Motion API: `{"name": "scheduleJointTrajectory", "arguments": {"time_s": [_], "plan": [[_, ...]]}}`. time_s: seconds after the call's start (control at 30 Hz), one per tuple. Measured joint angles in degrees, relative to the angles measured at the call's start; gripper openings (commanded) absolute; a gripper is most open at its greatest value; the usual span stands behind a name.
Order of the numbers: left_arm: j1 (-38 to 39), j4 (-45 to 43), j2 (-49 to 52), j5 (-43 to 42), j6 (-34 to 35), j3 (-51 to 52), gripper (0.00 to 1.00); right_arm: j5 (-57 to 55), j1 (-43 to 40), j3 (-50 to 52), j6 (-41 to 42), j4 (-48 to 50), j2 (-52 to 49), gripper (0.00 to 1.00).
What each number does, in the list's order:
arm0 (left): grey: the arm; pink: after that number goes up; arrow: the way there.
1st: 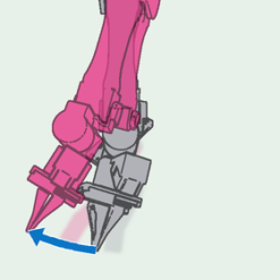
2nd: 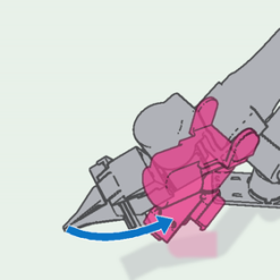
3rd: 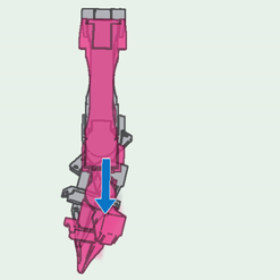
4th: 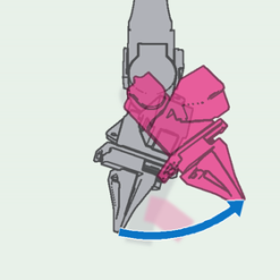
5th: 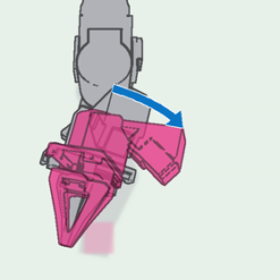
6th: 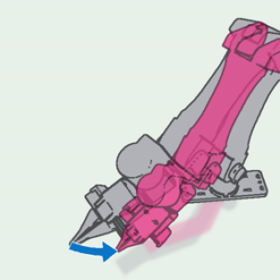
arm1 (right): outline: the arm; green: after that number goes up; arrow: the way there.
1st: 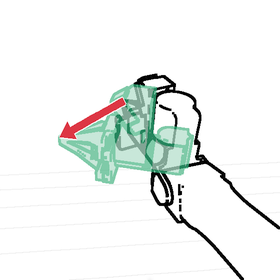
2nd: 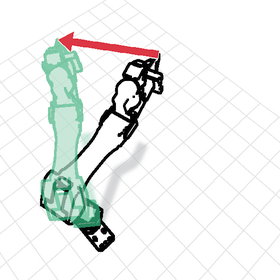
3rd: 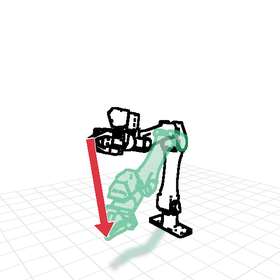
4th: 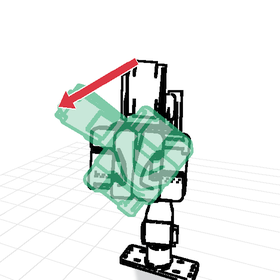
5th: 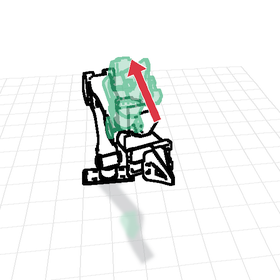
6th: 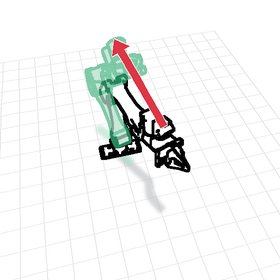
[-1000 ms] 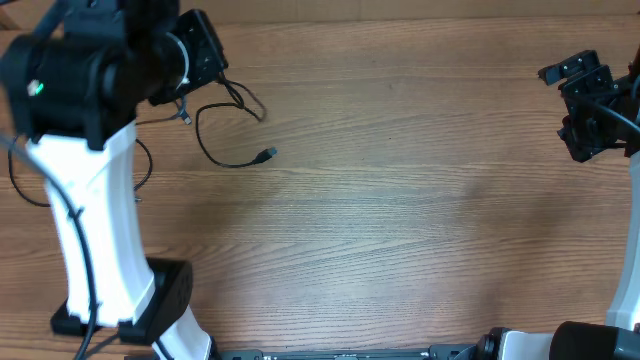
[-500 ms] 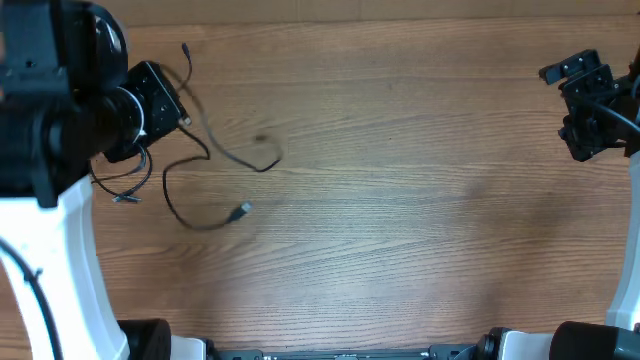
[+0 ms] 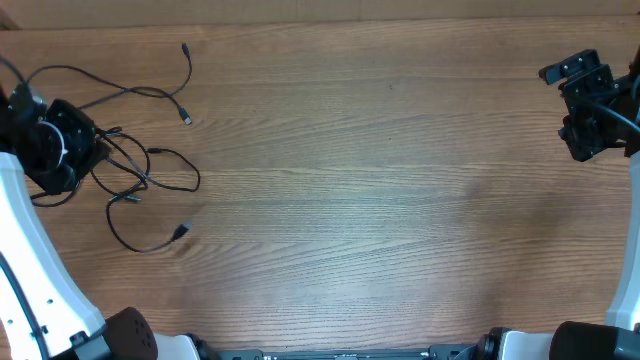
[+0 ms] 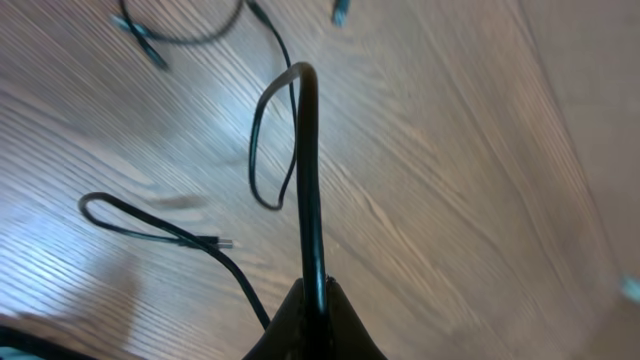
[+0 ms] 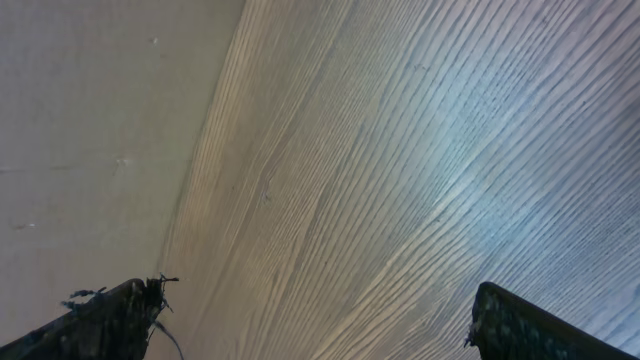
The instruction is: Untangle cables
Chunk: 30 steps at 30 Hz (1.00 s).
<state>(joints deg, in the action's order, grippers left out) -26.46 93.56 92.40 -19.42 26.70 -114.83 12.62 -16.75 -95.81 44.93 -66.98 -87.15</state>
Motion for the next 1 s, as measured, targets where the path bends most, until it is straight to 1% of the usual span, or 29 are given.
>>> {"name": "scheduleJointTrajectory", "arguments": {"time_s": [0.1,0.2,0.33,0.77,1.0], "plan": [[-2.4,-1.1,0.0,-4.2,-3.5,4.2,0.05,0.0,0.0,0.0,0.0,0.0,0.0,1.0],[-2.8,-1.4,0.0,-7.0,-7.1,7.0,0.04,0.0,0.0,0.0,0.0,0.1,0.0,1.0],[-3.0,-1.7,0.0,-7.3,-9.0,7.1,0.04,0.0,0.0,0.0,0.0,0.0,0.0,1.0],[-12.0,-3.4,0.7,3.1,-9.5,8.9,0.04,0.0,0.0,0.0,0.0,-0.2,0.0,1.0],[-17.6,-6.8,7.4,6.0,-10.1,10.1,0.04,0.0,0.0,0.0,0.0,-0.2,0.0,1.0]]}}
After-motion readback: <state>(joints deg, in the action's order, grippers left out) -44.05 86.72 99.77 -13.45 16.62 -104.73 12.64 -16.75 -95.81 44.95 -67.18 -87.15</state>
